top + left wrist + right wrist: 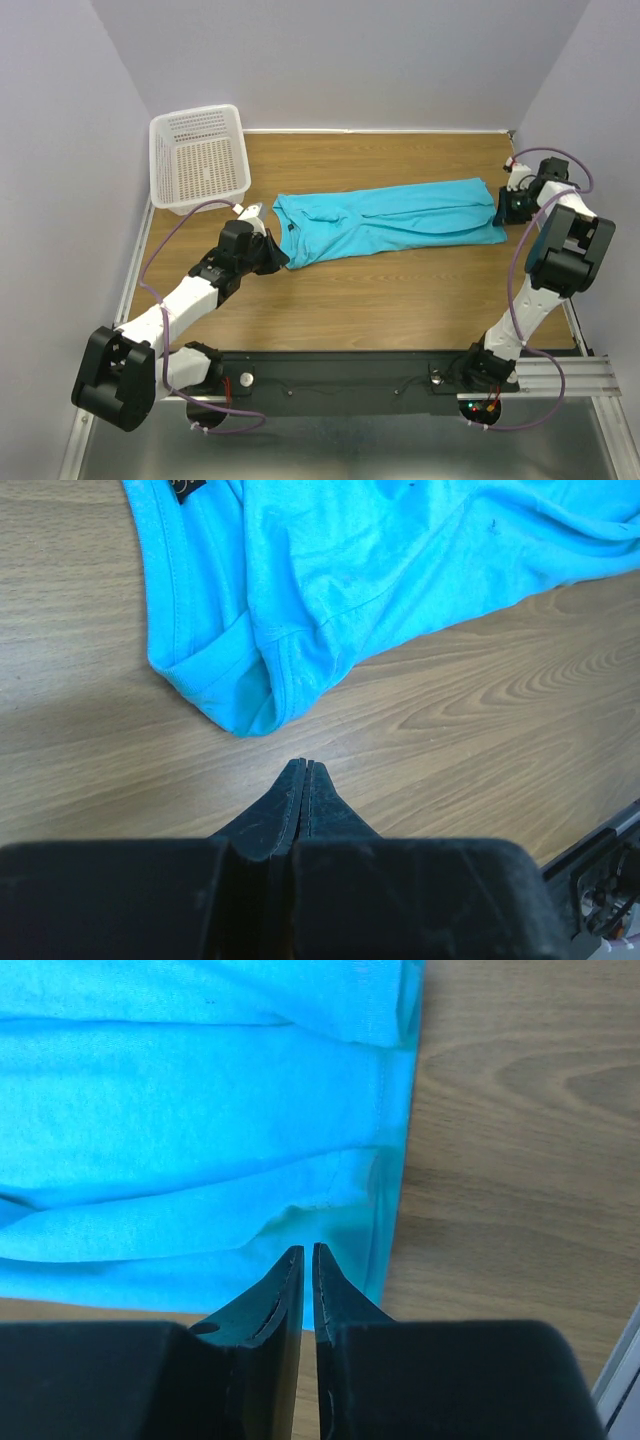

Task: Fold and stack the t-shirts
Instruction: Fold the tshirt

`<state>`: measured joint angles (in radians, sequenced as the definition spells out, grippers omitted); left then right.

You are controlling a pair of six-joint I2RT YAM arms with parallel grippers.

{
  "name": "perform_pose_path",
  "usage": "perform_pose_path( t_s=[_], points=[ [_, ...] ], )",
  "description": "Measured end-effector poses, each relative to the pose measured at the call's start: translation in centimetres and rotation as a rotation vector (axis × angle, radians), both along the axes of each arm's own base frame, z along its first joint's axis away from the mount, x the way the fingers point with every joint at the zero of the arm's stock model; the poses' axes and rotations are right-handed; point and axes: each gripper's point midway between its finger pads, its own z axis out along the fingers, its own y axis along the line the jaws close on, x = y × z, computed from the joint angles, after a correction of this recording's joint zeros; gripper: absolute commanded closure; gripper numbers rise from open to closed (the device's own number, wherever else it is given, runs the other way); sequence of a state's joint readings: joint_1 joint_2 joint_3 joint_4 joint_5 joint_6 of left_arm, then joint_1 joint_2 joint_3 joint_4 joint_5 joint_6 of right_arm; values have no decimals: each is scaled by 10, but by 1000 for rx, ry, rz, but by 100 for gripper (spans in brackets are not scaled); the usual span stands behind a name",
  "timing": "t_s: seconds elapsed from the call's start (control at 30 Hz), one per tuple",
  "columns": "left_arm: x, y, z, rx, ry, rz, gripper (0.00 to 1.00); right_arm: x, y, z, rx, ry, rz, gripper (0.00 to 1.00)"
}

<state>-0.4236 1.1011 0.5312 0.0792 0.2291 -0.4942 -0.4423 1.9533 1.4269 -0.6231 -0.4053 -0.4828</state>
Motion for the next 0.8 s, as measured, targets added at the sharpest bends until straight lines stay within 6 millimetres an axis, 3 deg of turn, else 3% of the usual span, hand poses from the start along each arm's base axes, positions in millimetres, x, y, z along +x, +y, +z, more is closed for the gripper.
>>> perform_pose_path(
  t_s=[0.13, 0.33, 0.6, 0.67, 0.8],
  points=[
    [0, 0, 0, 0, 0, 0, 96, 4, 9, -6, 3, 21, 14, 87],
    [0, 0, 1, -1, -2, 0, 96, 35, 31, -20, 32, 44, 36, 87],
    [0, 0, 4, -6, -13, 1, 96, 105, 28, 0, 79, -49, -66, 83],
    [-1, 1, 3, -6, -13, 0, 96, 114, 26, 7, 89, -69, -93, 82],
    [-3, 1, -1, -2, -3, 0, 96, 114, 28, 14, 95, -83, -87, 73]
  ],
)
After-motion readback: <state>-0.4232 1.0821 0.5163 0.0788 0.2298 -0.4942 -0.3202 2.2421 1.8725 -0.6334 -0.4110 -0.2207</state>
